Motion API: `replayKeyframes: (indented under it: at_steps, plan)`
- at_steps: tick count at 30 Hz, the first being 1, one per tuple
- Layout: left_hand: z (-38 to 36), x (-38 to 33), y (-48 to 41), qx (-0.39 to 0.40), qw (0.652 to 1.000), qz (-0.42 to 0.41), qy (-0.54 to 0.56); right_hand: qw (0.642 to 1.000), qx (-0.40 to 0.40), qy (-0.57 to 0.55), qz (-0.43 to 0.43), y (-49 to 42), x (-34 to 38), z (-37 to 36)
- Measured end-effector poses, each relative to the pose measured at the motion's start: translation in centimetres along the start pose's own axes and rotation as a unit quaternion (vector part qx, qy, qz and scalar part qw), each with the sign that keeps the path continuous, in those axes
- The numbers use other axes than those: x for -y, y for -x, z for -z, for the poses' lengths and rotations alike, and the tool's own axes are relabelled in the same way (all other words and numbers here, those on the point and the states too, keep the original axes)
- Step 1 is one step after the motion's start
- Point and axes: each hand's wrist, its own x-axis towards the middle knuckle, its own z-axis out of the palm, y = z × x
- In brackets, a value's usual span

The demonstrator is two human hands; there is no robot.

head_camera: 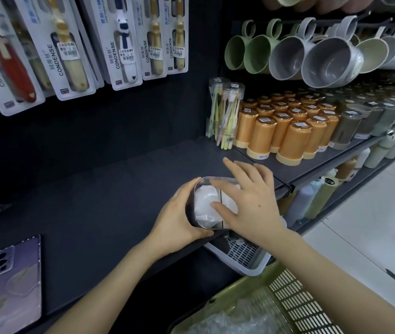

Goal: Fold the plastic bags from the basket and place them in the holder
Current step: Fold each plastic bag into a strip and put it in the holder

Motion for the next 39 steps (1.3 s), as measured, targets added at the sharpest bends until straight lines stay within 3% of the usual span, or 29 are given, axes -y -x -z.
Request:
replayKeyframes:
  at_steps: [3,9,13,20,26,32,36,39]
  plan:
    - [0.1,0.0,0.2,0.002,1.0,-0.003,-0.006,0.998,0.02,-0.008,0.062,0.0,-0.5,0.5]
    - [-0.1,-0.2,0.6,0.015,0.999,-0.007,-0.031,0.984,0.147,0.103,0.02,-1.7,1.2,-1.1]
    - [0.0,-0.4,0.7,0.011,0.999,-0.004,-0.036,0.98,0.147,0.129,-0.024,-1.8,2.5,-1.6]
    - [-0.1,-0.6,0.8,0.019,0.999,-0.009,-0.037,0.992,0.085,0.097,-0.009,-1.8,1.9,0.0]
    - [-0.3,-0.7,0.8,0.043,0.998,-0.003,-0.056,0.978,0.142,0.151,-0.017,-1.6,2.6,-2.4]
    - [0.1,0.1,0.3,0.006,0.999,0.015,0.034,0.988,0.113,0.097,-0.04,-0.8,1.1,-0.1]
    - [0.0,0.3,0.0,0.014,0.999,0.008,0.035,0.961,0.218,0.164,-0.043,-1.8,2.1,-0.3]
    - [0.0,0.0,-0.1,0.02,0.999,0.013,0.034,0.95,0.252,0.176,-0.045,-2.5,2.2,-0.9]
